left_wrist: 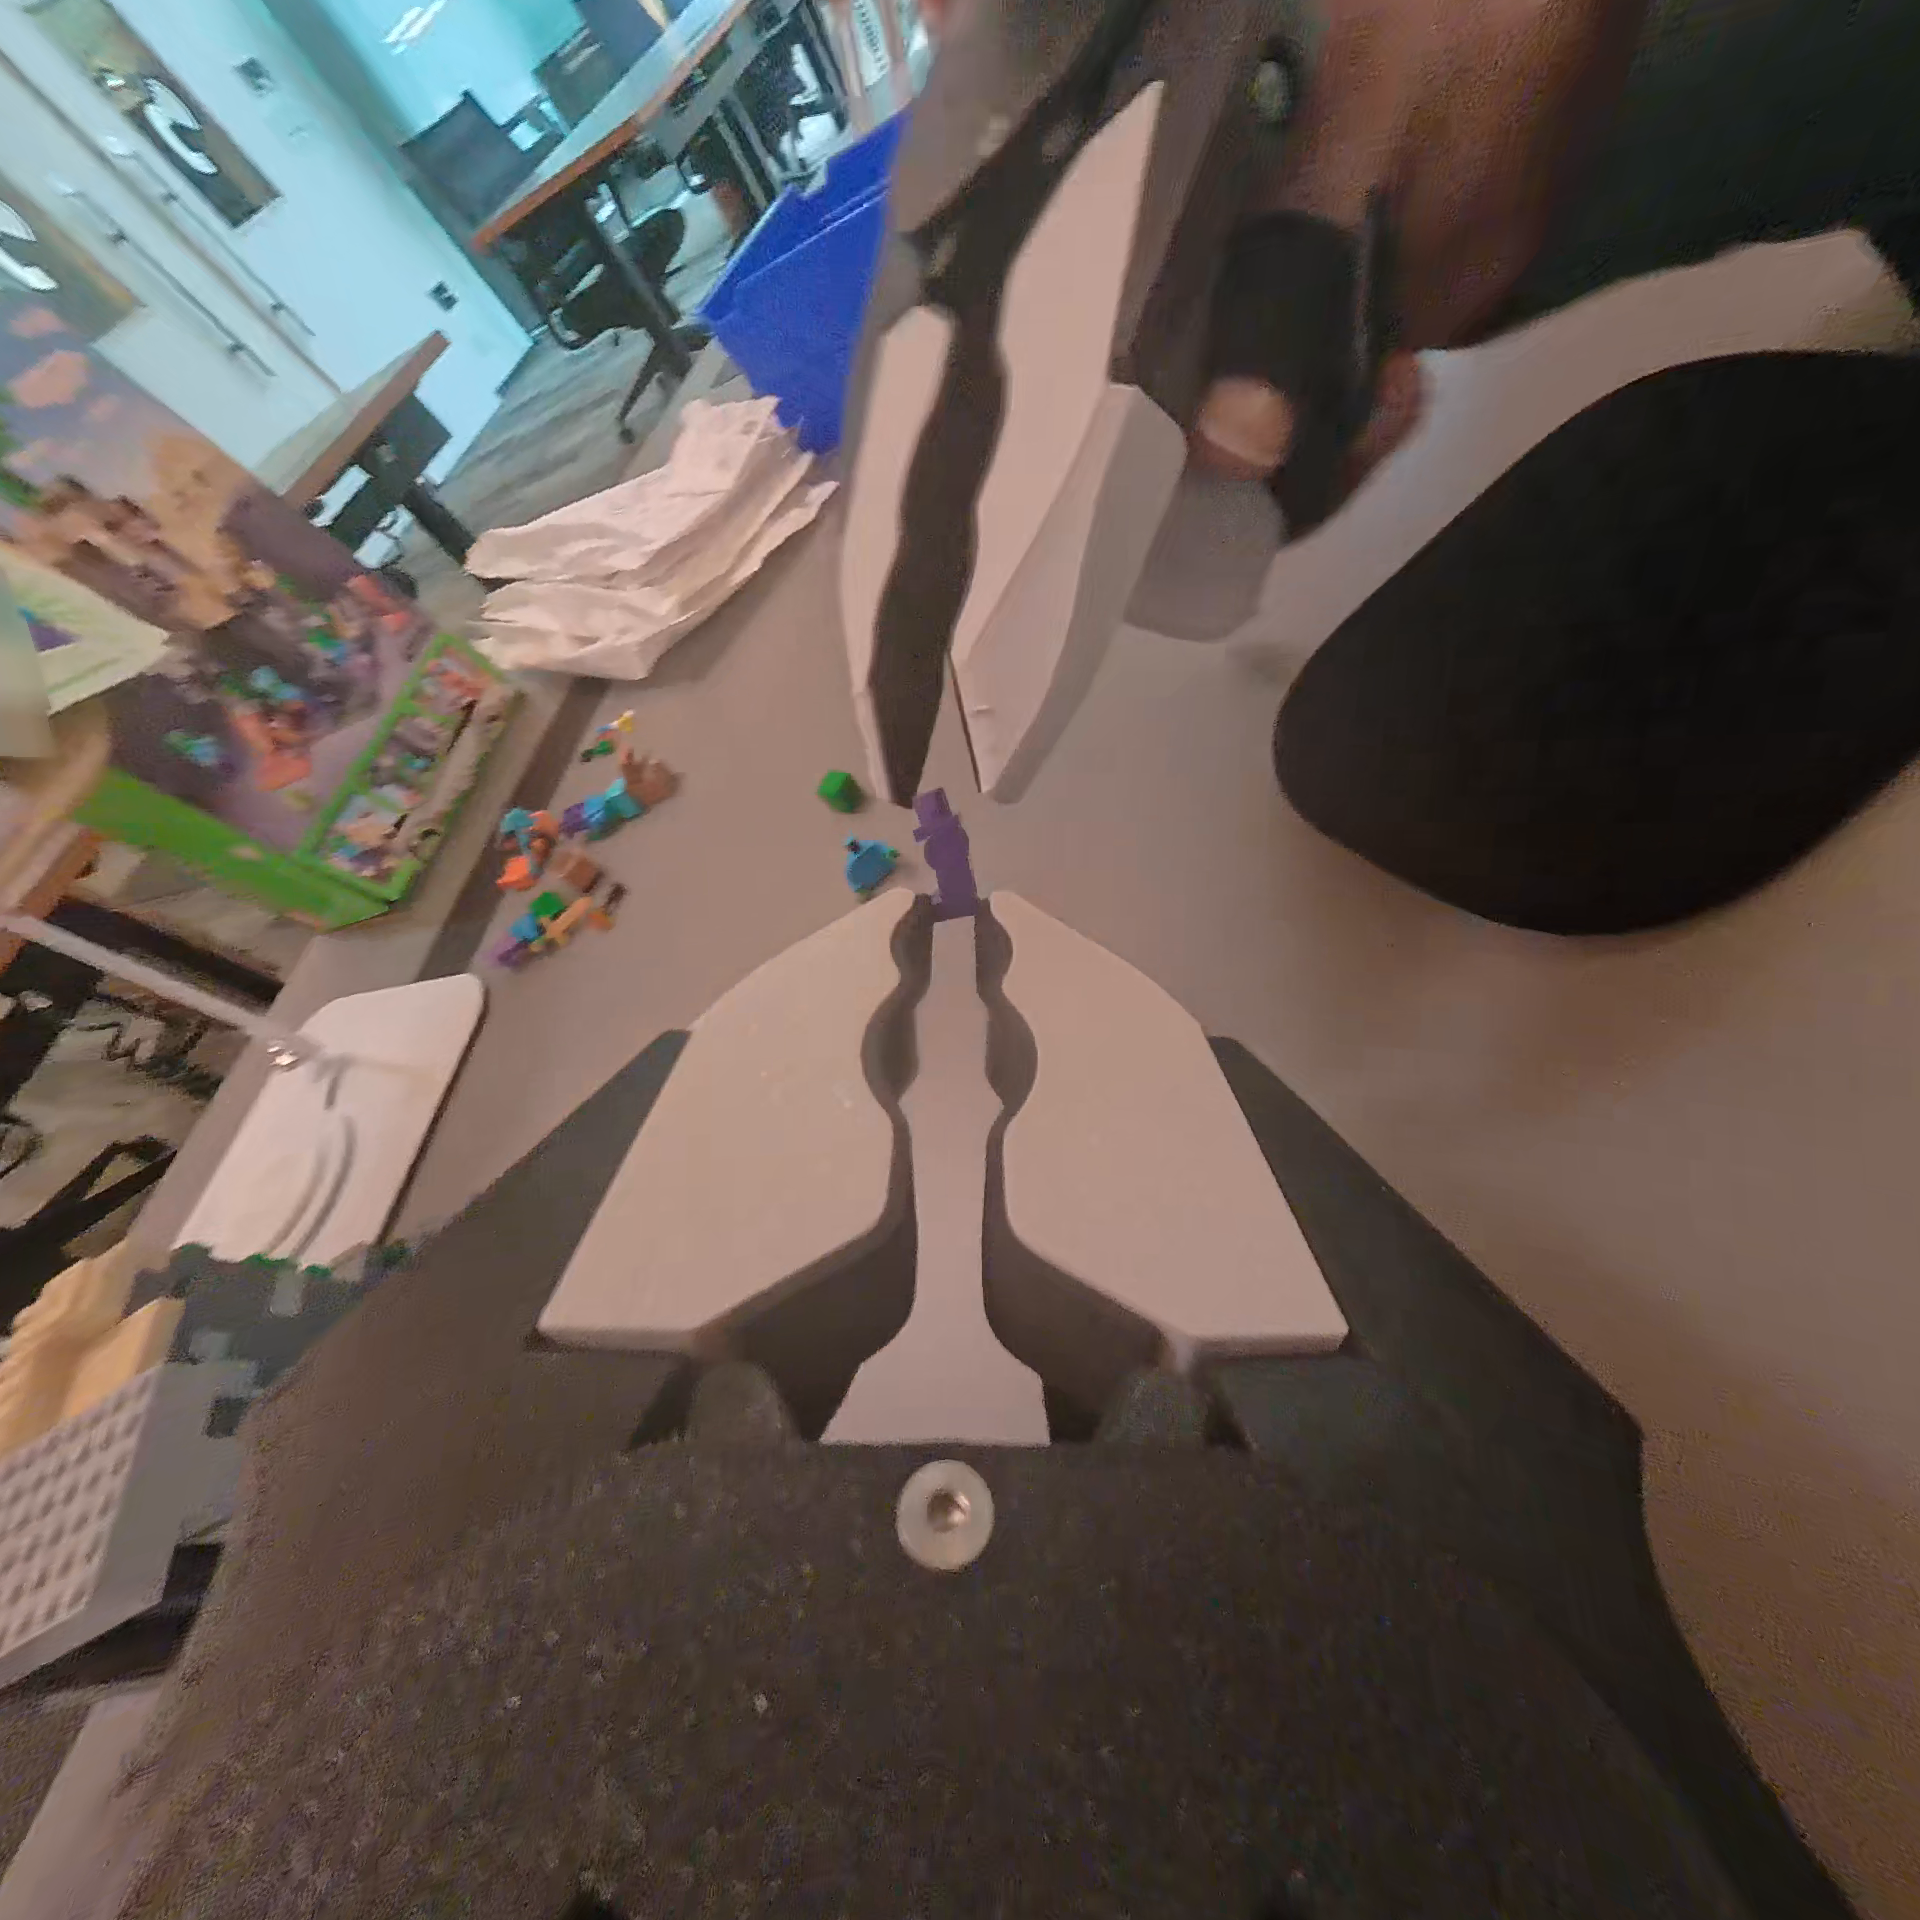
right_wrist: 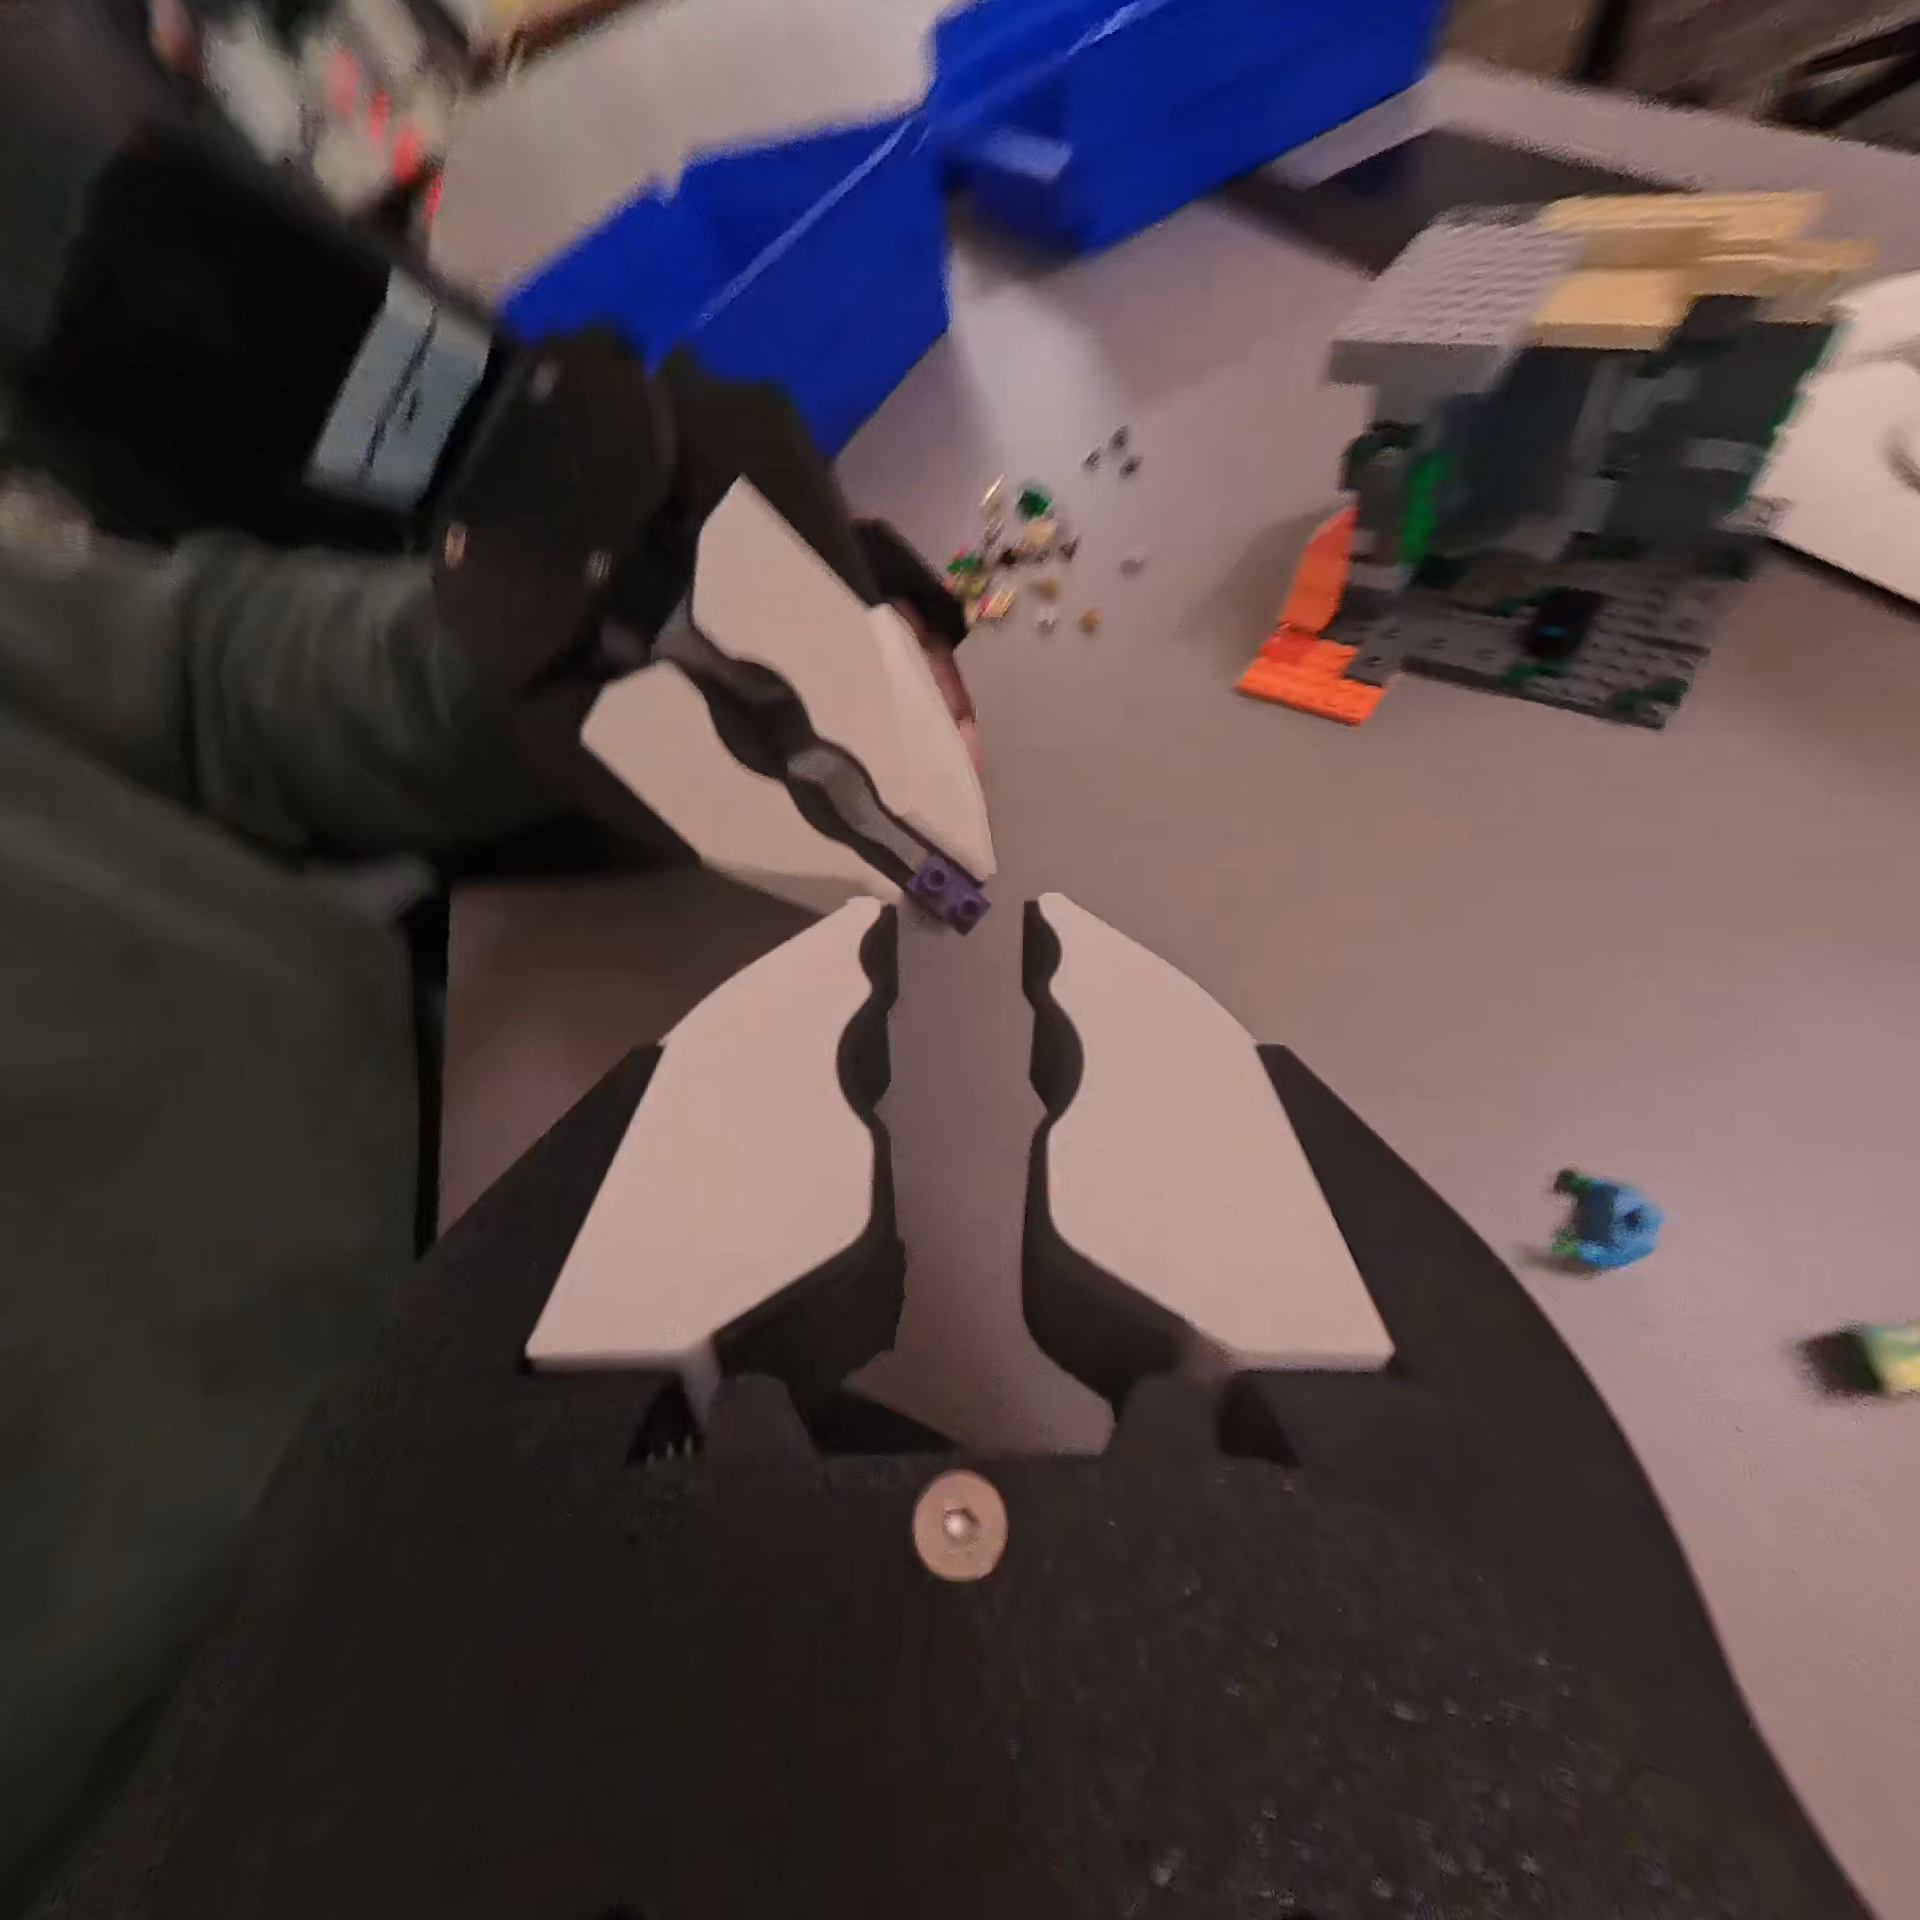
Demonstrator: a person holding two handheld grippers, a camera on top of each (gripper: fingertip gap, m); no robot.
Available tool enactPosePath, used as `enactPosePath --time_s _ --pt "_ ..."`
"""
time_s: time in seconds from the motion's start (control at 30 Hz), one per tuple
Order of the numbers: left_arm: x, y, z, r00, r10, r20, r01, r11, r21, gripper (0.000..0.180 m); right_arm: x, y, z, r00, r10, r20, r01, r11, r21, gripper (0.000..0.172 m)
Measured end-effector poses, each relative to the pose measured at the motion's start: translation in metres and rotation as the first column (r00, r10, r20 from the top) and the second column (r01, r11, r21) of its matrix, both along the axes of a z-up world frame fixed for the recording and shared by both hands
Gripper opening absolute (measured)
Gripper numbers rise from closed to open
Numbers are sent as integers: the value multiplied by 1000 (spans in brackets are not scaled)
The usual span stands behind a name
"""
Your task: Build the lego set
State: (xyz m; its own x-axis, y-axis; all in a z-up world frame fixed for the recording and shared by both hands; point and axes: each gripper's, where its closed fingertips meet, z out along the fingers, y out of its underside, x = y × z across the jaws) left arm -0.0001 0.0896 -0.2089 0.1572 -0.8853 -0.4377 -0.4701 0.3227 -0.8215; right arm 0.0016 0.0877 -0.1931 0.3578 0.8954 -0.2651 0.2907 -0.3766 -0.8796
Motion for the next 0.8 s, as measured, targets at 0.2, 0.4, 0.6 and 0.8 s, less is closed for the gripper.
enactPosePath --time_s 0.2,0.4,0.6,0.8 --pt "-1 13 8 993 119 20 -121 983 138 7 -3 12 -6 903 -368 -221 340 928 -154 30" --pt "-2 14 14 988 151 24 -152 962 227 7 -12 16 8 888 -353 -296 315 934 -167 15" --pt "2 -7 23 988 -24 150 34 997 -68 18 -4 -6 23 978 81 -192 -54 989 140 15" --pt "6 -57 30 884 -276 377 450 718 -530 18 9 -50 26 826 551 116 -562 791 244 15"
